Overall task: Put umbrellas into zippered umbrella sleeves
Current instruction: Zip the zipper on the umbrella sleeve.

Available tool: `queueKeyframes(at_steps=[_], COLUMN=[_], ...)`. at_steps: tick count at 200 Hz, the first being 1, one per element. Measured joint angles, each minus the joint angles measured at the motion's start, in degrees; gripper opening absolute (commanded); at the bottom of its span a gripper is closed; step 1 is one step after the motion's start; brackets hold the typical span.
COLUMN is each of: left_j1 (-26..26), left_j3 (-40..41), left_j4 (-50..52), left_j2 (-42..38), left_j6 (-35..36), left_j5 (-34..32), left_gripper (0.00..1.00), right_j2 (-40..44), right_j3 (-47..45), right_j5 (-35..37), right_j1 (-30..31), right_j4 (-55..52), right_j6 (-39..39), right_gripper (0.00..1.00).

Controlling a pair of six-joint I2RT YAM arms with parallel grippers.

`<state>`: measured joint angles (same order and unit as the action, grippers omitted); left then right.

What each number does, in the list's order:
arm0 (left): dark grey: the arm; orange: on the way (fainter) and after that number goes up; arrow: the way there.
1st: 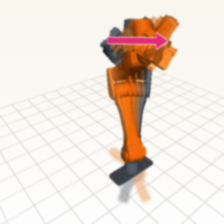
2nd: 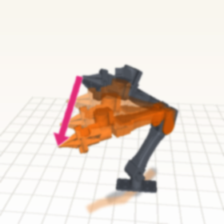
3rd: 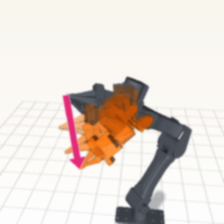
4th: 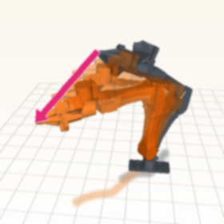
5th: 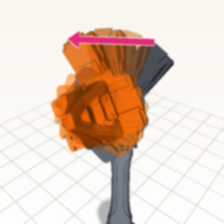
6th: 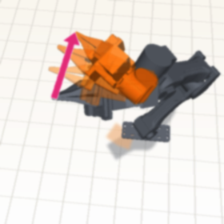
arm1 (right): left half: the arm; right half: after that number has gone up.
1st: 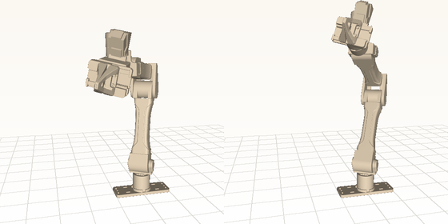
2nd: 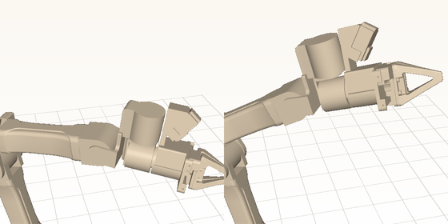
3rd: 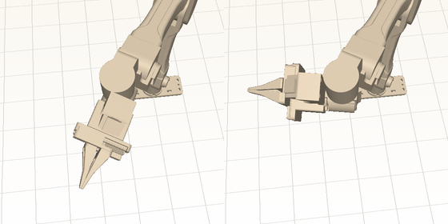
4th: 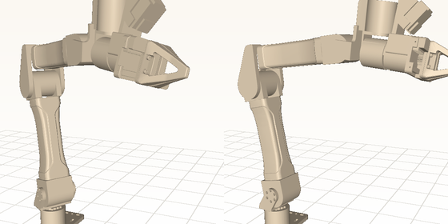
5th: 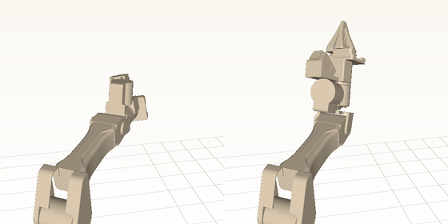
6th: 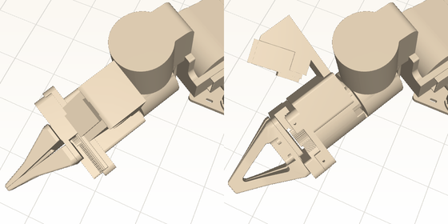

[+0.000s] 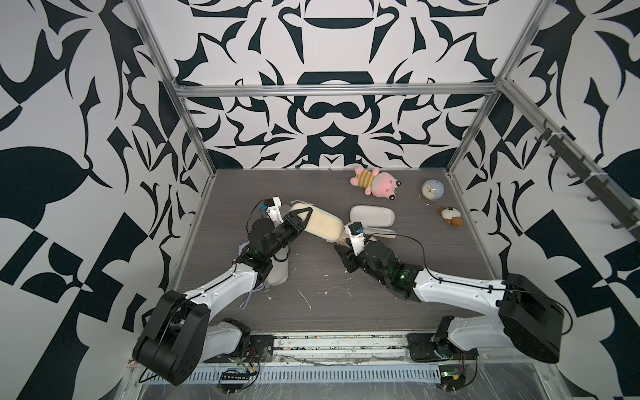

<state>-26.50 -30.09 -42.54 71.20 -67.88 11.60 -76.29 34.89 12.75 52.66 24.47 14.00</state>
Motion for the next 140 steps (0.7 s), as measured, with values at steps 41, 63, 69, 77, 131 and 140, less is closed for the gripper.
queueKeyframes(at_steps=[41,63,69,77,131,140], left_j1=[-0.52,-0.85,-0.85,-0.85,-0.87,-0.94], left_j3=[-0.52,-0.72,-0.72,-0.72,-0.70,-0.70], left_j4=[-0.07,-0.61,-0.83,-1.22,-2.69,-2.71], left_j2=[0.24,0.57,0.68,0.90,1.40,1.49], left_j6=[0.00,-0.33,-0.57,-0.96,-2.49,-2.62], left_j5=[-0.52,-1.03,-1.18,-1.36,-1.73,-1.84], left_gripper=[0.18,0.17,0.17,0.17,0.12,0.10], right_j2=[-2.73,-3.54,-3.61,-3.65,-3.63,-3.65], right_j3=[1.86,2.03,2.03,2.03,2.95,3.21], right_j5=[0.55,0.85,0.98,1.27,6.86,8.07], right_j1=[0.11,0.42,0.59,0.79,4.15,4.81], right_j4=[1.95,2.86,2.97,3.28,2.29,1.81], right_j6=[-2.34,-2.54,-2.86,-3.19,-6.12,-5.99], right_gripper=[0.27,0.16,0.12,0.07,0.00,0.00])
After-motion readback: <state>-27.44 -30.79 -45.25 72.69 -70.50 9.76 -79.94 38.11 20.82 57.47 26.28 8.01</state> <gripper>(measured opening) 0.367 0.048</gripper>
